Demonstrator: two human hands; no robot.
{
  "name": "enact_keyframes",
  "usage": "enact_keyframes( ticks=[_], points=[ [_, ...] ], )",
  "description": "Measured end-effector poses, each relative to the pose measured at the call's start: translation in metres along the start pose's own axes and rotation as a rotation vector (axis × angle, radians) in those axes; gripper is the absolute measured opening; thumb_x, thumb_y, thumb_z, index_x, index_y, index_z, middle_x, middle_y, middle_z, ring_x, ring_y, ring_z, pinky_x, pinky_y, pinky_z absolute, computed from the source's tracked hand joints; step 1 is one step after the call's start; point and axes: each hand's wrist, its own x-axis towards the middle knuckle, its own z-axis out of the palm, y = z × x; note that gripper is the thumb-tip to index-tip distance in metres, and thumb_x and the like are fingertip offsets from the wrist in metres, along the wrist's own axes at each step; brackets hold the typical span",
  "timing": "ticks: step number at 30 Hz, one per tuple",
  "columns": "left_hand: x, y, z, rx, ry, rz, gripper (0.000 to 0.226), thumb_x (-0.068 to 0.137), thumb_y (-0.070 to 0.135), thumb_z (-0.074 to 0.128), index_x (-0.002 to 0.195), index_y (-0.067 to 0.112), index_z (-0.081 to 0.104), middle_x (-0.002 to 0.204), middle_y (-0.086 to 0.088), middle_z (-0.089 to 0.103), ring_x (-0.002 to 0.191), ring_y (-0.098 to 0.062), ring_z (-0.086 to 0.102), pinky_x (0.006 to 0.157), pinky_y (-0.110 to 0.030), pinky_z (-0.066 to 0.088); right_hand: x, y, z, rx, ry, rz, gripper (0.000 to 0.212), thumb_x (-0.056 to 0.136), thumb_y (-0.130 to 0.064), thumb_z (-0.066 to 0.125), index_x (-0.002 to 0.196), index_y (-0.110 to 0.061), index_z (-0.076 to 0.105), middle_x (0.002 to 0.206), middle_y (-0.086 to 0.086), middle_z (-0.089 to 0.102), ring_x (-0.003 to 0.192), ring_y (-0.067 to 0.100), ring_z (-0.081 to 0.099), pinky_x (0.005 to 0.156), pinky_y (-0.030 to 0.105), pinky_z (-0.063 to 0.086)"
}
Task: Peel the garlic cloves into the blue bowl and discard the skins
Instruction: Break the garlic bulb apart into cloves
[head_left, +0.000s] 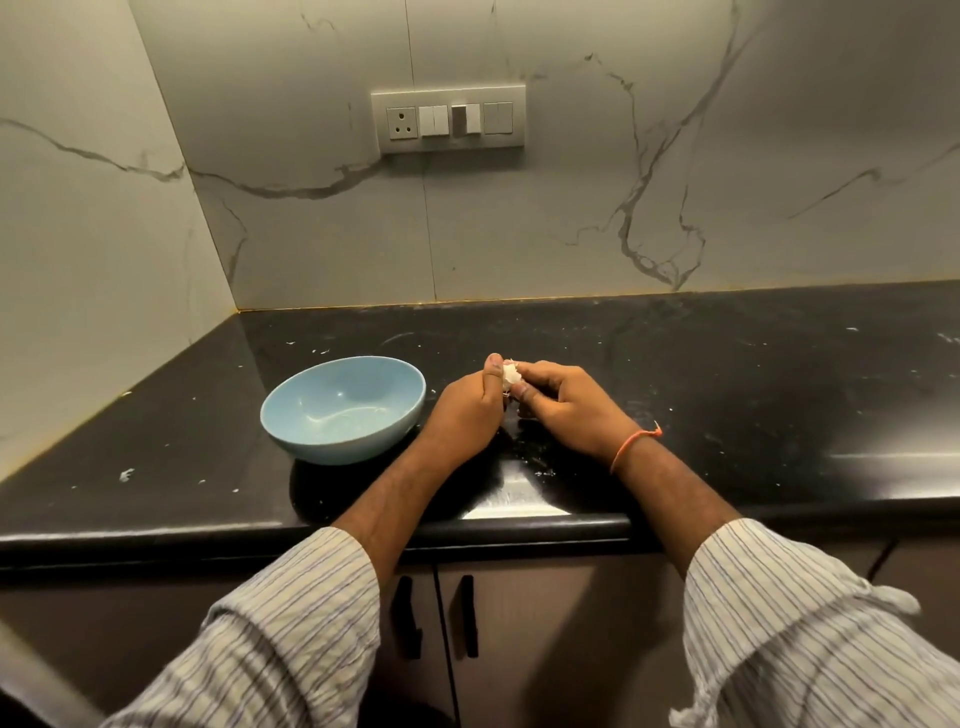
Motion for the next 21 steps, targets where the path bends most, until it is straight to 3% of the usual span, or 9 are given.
enact_keyframes(
  ticks=[7, 12, 17, 21],
  points=[
    [0.007, -0.011, -0.004, -0.182, 0.065, -0.072, 0.072, 0.114, 0.053, 0.019, 0.085, 0.007, 0.068, 0.069, -0.002, 0.061, 0.07, -0.021, 0.057, 0.074, -0.039, 0.045, -0.007, 0.0, -0.01, -0.036, 0.072, 0.058, 0.036, 0.104, -0.017, 0.065, 0.139, -0.016, 0.067, 0.117, -0.008, 0.071, 0.113, 0.009, 0.065, 0.111, 0.032, 0.049],
    [0.005, -0.008, -0.004, -0.152, 0.027, -0.039, 0.064, 0.113, 0.054, 0.027, 0.086, 0.013, 0.067, 0.073, 0.0, 0.062, 0.072, -0.018, 0.058, 0.076, -0.04, 0.046, -0.013, -0.001, -0.008, -0.272, 0.041, 0.081, 0.047, 0.097, -0.028, 0.074, 0.142, -0.024, 0.066, 0.103, -0.011, 0.071, 0.096, 0.006, 0.064, 0.096, 0.02, 0.05],
    [0.006, -0.009, -0.004, -0.105, 0.009, 0.007, 0.062, 0.111, 0.056, 0.032, 0.113, 0.009, 0.072, 0.105, -0.011, 0.074, 0.101, -0.026, 0.069, 0.095, -0.048, 0.054, -0.013, 0.001, -0.015, -0.265, 0.144, 0.024, 0.055, 0.091, -0.026, 0.081, 0.143, -0.021, 0.064, 0.107, -0.009, 0.078, 0.099, 0.009, 0.071, 0.1, 0.026, 0.054],
    [0.007, -0.011, -0.002, -0.096, 0.005, 0.024, 0.06, 0.112, 0.055, 0.03, 0.105, 0.009, 0.069, 0.095, -0.007, 0.07, 0.09, -0.023, 0.065, 0.086, -0.046, 0.051, -0.008, 0.0, -0.02, -0.185, 0.244, -0.089, 0.044, 0.094, -0.026, 0.077, 0.137, -0.02, 0.069, 0.105, -0.009, 0.076, 0.092, 0.006, 0.071, 0.091, 0.02, 0.057]
  ],
)
